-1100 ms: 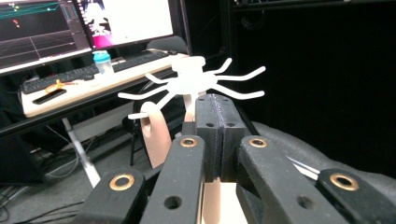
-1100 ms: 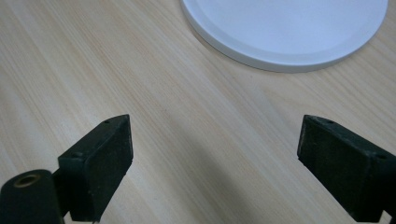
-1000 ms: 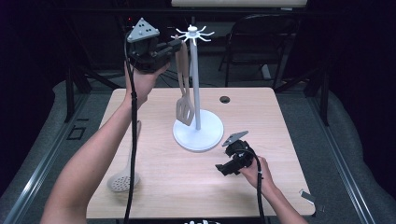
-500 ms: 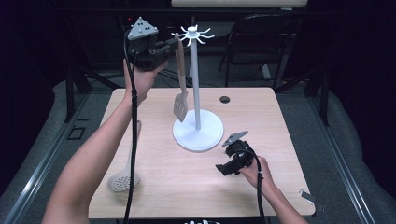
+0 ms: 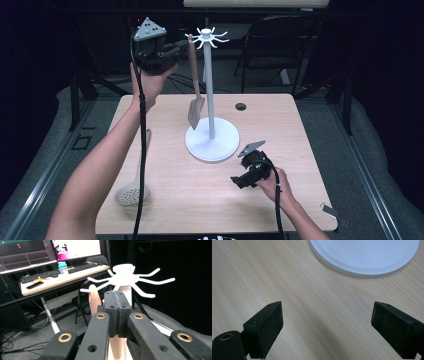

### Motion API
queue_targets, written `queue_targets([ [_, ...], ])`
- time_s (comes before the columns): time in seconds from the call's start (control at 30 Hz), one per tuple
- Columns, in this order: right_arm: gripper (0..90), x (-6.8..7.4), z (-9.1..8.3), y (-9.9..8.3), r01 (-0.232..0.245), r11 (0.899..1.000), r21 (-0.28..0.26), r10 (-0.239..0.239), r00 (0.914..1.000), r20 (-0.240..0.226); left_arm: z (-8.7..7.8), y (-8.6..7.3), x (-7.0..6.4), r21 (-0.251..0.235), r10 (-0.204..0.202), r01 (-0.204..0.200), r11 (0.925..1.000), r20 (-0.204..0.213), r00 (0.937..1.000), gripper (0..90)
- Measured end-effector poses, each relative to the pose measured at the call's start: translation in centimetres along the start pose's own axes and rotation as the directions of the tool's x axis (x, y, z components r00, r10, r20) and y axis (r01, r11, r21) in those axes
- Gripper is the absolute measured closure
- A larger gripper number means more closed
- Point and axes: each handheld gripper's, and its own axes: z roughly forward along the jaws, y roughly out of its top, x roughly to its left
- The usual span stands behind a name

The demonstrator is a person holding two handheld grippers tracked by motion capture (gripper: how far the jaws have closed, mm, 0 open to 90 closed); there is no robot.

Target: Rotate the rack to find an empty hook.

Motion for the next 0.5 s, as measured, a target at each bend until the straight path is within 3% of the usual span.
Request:
queue_targets([
  [0.2,10.0,0.0,0.0,0.0,0.0,1.0,-0.004,0.0,1.0,0.003,-1.3,-1.1,0.2,-0.002,-0.003,0.003,1.0,-0.007,1.0,69.1],
  [0.47,9.7,0.1,0.1,0.1,-0.004,1.0,-0.009,0.004,1.0,-0.004,-2.8,-4.2,0.7,0.058,0.001,0.0,0.9983,-0.009,1.0,46.7],
  [0.5,9.7,0.1,0.1,0.1,-0.004,1.0,-0.008,0.004,1.0,-0.004,-3.0,-5.1,0.7,0.078,0.008,-0.007,0.9969,-0.01,0.9999,44.7],
])
